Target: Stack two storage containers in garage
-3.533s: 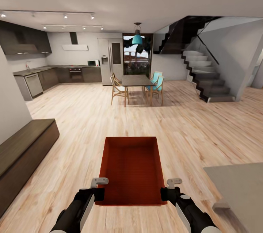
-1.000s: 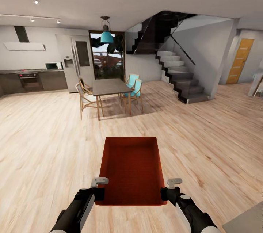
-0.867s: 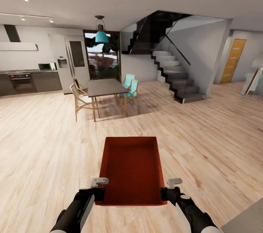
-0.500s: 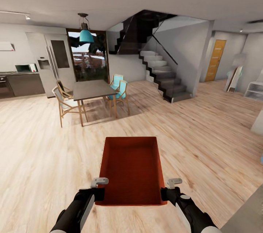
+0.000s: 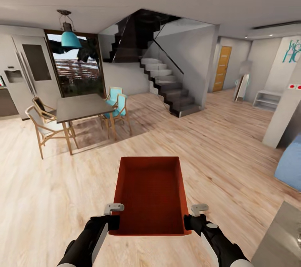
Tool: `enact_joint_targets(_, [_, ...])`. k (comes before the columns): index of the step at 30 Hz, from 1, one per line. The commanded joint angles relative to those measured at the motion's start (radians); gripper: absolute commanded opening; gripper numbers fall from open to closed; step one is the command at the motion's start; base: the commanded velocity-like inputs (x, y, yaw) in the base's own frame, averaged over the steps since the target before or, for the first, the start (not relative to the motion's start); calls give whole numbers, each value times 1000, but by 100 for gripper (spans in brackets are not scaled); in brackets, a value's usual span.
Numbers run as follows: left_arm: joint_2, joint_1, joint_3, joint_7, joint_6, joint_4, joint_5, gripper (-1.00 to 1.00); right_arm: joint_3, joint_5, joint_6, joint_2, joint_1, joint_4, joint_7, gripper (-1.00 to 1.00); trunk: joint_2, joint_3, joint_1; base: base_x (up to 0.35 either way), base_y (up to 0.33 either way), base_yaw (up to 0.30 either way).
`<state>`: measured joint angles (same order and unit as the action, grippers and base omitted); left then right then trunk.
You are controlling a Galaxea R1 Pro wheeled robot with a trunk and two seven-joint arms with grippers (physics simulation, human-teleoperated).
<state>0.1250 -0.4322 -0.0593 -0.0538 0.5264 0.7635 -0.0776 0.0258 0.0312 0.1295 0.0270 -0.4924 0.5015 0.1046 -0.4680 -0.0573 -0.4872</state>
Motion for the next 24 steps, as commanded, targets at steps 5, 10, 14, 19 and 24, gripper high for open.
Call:
enact_joint_targets(5, [-15,1,-5,-4,7,0,-45,-100,-1,5,-8,-1,-2,5,-2,-100,-2,-2,-1,327,0,-275])
enact_joint_targets(10, [-15,1,-5,-4,7,0,-45,-100,-1,6,-8,-1,-2,5,-2,-100,-2,-2,-1,327,0,-275])
enact_joint_targets(14, [-15,1,-5,-4,7,0,-45,-100,-1,6,-8,-1,-2,5,-2,-100,-2,-2,-1,327,0,-275])
enact_joint_targets(19, [-15,1,-5,-4,7,0,-45,-100,-1,6,-8,-1,-2,5,-2,-100,-2,-2,-1,327,14,-272])
enact_joint_targets(24, [-15,0,-5,-4,7,0,-45,-100,-1,6,-8,-1,-2,5,-2,-100,-2,-2,-1,327,75,-81])
